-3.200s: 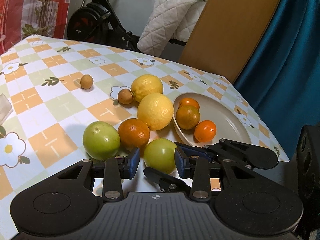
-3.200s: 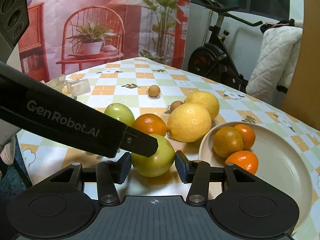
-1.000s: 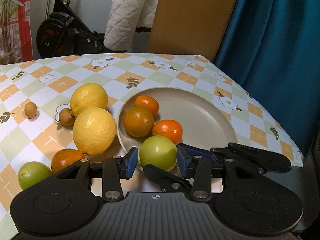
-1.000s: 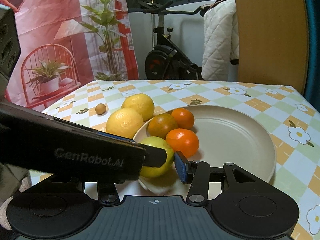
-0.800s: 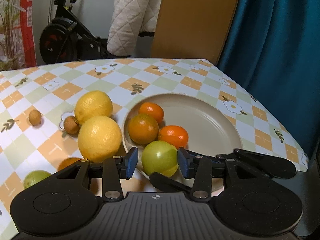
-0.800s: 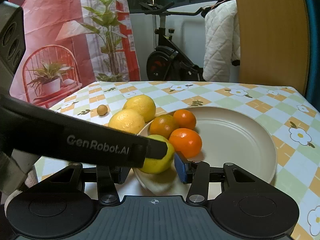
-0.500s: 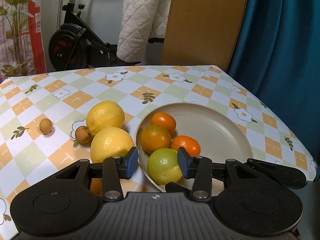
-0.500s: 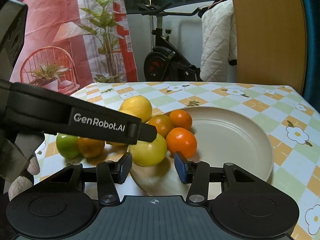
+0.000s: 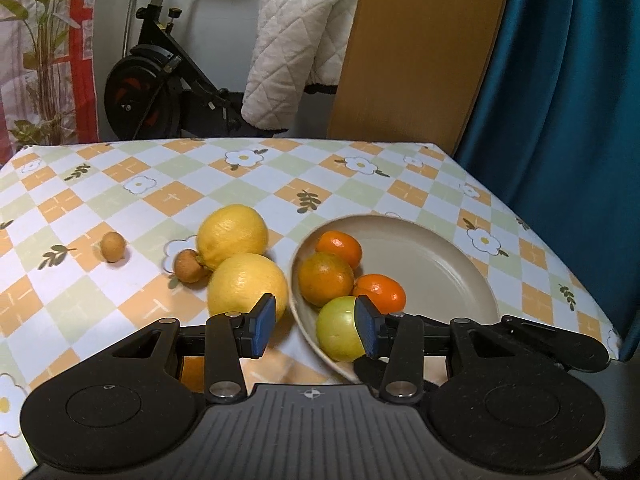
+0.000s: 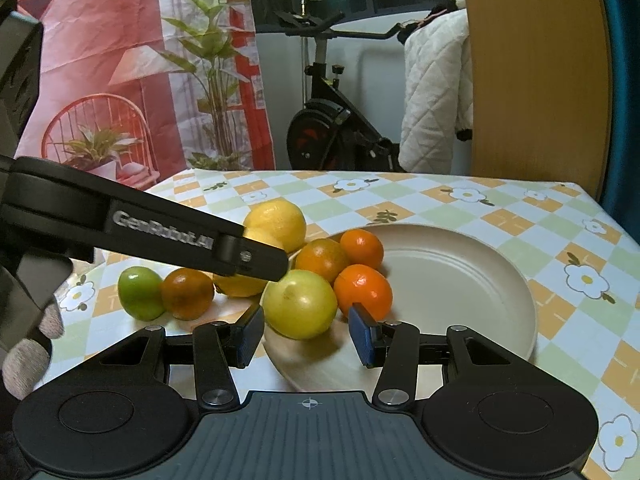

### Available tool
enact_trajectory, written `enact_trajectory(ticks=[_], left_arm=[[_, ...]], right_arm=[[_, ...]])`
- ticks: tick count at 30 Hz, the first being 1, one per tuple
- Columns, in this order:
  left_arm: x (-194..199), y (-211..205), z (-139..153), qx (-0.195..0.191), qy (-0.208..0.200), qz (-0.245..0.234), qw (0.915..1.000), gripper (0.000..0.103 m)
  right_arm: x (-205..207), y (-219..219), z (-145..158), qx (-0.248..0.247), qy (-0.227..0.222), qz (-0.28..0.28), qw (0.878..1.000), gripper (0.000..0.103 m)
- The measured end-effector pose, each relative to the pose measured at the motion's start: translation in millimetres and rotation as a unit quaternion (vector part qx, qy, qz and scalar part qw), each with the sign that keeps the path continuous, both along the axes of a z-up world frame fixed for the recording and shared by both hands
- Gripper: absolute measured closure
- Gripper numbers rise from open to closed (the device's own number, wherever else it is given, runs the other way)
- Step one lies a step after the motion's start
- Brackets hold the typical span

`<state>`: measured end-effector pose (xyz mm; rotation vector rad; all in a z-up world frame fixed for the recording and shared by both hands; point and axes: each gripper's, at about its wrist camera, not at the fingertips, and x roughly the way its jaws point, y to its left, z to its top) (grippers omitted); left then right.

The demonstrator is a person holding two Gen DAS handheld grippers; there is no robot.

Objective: Organize fruits
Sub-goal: 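Open the left gripper to release the pale citrus on the plate, then reach the left gripper to the dark orange tangerine and close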

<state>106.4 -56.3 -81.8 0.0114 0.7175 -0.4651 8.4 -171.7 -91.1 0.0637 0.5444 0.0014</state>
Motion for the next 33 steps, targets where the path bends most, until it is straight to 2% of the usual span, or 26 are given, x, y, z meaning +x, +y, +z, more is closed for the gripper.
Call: enact_trajectory(ticks=[6,18,26,33], left_arm=[[-9,36,8,-0.019,-0.003,0.017,0.9997,0.057],[-18,109,14,-0.033,0.002,0.059,0.9977,0.057],[-15,115,5,-0.050,0.007,0.050,0.9975,0.057],[-1,109,-2,-0.070,0.011,0.030,0.9971,0.057]], right_arm=[[-4,9,5,-0.008,-0.004,0.011,1.000,0.059],[-4,36,9,-0.027,0.001,0.036,0.999,0.059],[4,54,6,-0.044,0.017,0.057,0.997,0.059],[29,72,2,-0.061,0.029,0.076,0.995,0.060]])
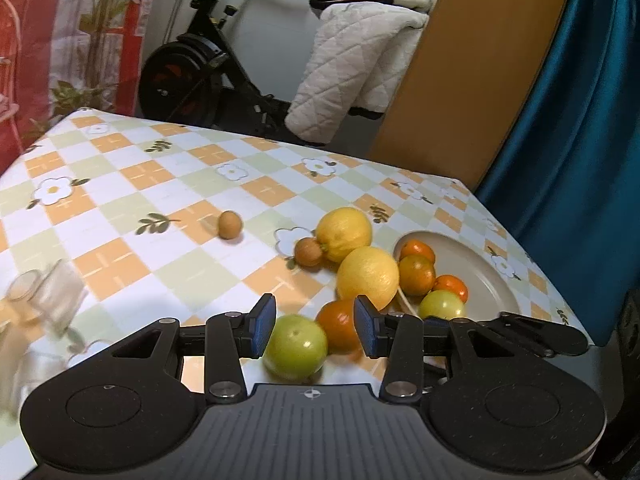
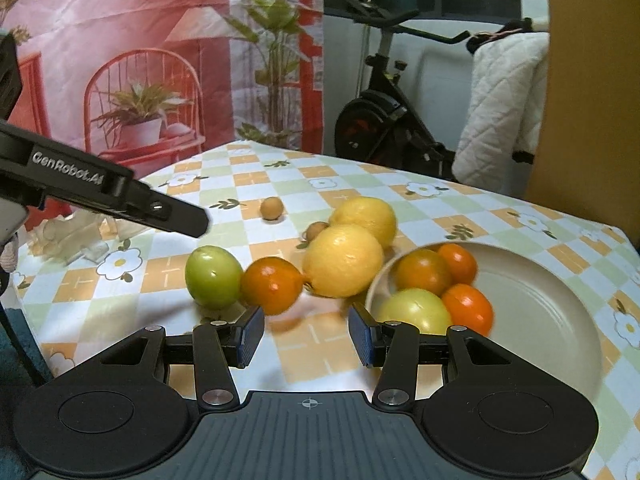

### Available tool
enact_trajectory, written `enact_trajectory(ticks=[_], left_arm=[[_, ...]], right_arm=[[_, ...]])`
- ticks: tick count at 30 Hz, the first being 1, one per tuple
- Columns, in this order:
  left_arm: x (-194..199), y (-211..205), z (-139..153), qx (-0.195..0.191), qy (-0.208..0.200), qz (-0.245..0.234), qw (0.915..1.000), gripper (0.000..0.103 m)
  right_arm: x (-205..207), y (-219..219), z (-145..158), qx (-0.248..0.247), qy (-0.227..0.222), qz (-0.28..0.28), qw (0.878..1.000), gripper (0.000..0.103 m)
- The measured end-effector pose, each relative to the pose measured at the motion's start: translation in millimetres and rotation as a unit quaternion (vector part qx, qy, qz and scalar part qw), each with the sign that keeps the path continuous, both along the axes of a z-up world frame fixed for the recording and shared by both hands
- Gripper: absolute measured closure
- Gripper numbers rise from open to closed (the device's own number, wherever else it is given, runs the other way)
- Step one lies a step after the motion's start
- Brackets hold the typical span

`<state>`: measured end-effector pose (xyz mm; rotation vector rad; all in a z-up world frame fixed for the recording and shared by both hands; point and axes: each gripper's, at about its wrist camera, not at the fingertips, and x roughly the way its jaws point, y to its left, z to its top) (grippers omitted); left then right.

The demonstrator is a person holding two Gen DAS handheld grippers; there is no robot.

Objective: Organize fruits
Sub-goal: 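Reach the left gripper to the dark orange tangerine and close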

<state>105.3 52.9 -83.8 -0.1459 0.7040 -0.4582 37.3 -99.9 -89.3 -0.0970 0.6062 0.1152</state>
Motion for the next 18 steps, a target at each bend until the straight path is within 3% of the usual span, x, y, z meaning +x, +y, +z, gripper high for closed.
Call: enact_trajectory(ticks=[18], left_arm=[[30,-33,-22,0.023,0.037,-0.088,0.9952,0.057]], right_arm=[[35,16,-13,-0.001,0.034,0.029,0.999,0.064]])
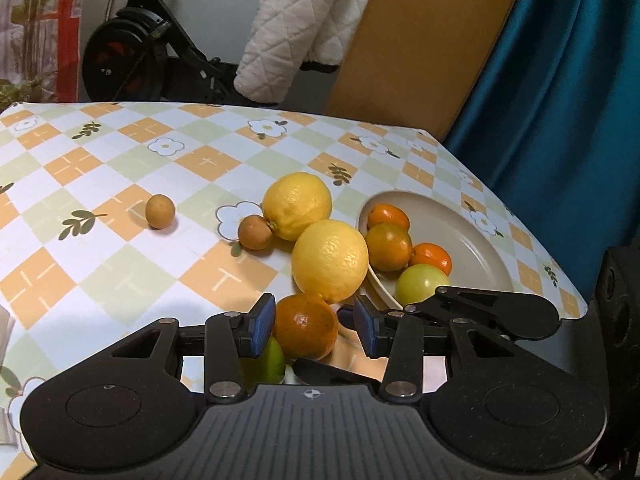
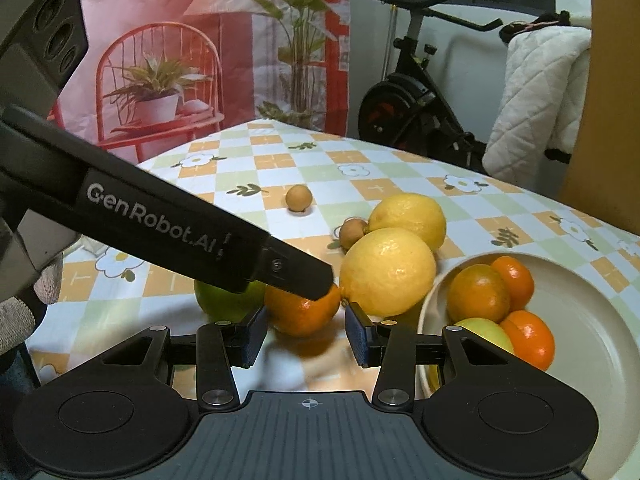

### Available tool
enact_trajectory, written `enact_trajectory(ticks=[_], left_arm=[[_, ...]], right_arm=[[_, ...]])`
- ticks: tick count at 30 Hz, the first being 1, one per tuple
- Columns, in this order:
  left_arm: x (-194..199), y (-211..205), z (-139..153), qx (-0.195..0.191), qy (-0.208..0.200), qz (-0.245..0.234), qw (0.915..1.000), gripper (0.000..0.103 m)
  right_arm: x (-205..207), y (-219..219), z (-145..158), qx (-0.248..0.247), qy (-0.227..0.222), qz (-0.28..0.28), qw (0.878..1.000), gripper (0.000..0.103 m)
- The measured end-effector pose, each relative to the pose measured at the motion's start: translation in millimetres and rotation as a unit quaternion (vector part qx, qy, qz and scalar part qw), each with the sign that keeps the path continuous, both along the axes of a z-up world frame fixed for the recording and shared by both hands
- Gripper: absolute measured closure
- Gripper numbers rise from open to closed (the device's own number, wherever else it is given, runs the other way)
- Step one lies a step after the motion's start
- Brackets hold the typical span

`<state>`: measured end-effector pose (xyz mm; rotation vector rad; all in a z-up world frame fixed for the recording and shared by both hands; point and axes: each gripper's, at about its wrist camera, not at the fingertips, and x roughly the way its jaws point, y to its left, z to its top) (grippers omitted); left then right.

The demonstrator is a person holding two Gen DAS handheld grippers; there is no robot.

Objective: Organize fruits
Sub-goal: 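Carry the dark orange tangerine with the left gripper over the plate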

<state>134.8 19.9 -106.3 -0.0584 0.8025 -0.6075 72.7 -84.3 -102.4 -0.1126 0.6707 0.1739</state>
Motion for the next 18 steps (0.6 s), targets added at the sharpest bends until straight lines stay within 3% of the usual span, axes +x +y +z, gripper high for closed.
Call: enact_trajectory(ticks=[18], left_arm=[[3.3,-3.8,-0.2,0.013,0.008,-0.006,0.9999,0.057]], right_arm=[[5.6,-3.6,-5.2,0.023,0.006,-0.002,1.000,0.068]])
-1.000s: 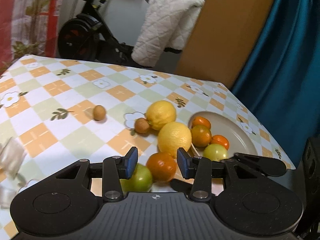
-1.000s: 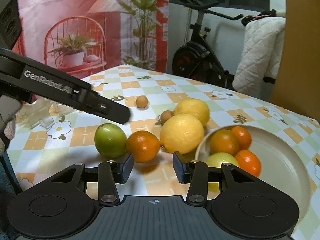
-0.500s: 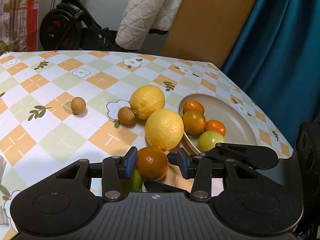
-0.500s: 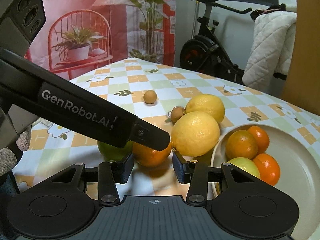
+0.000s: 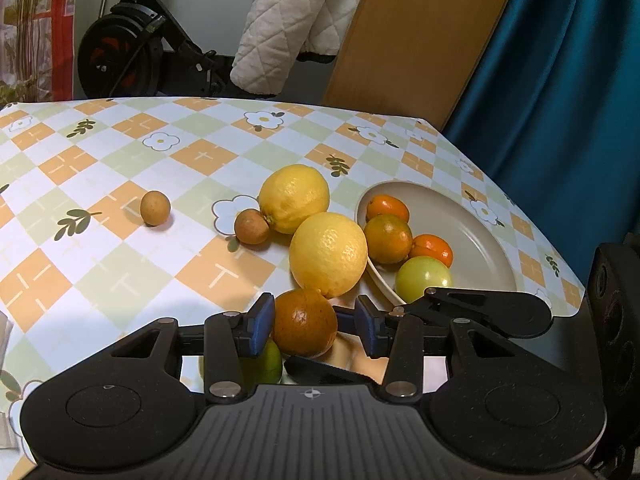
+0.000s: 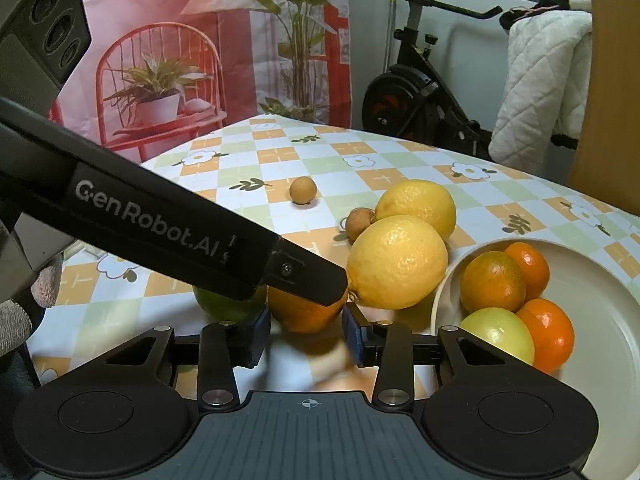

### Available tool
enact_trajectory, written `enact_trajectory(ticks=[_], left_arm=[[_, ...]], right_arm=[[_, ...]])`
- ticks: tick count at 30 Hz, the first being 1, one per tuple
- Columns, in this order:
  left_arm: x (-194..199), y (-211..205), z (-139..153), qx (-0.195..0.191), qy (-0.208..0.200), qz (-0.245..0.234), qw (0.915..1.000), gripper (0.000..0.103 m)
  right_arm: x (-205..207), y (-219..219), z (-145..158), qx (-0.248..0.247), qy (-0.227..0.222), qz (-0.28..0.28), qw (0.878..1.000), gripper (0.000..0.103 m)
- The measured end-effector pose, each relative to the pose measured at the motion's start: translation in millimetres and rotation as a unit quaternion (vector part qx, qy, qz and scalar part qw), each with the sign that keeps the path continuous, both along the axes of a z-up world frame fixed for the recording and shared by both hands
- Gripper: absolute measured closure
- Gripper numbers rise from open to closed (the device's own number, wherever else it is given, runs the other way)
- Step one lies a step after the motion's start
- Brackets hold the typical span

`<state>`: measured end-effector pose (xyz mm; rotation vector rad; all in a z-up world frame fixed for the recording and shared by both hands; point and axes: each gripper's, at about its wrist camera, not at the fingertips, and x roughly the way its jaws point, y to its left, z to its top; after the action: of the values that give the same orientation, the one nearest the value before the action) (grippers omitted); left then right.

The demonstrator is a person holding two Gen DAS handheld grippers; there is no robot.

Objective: Organize fruits
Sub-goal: 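Carry the dark orange tangerine with the left gripper over the plate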

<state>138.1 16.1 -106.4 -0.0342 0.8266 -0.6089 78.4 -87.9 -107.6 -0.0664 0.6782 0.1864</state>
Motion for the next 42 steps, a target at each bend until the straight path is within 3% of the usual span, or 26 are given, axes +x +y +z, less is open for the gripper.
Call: enact_trajectory(ticks=[14,27,42], left_arm=[[9,1,-5,0.014,0.009,0.007,0.9998,0.055],[3,-4,-7,0.036,-0.013,-0.010,0.9992,0.058],[-7,-11,5,0.056,-0.031,-0.014,0.9979,0.058]], right_arm=[[0,0,-1,-0.004,0.003,0.001,1.000,0.069],[6,2,-3,-0.002,0.011,-0.002,1.000,0.070],[-9,-3,7,0.015,-0.012,-0.007,1.000,0.070]])
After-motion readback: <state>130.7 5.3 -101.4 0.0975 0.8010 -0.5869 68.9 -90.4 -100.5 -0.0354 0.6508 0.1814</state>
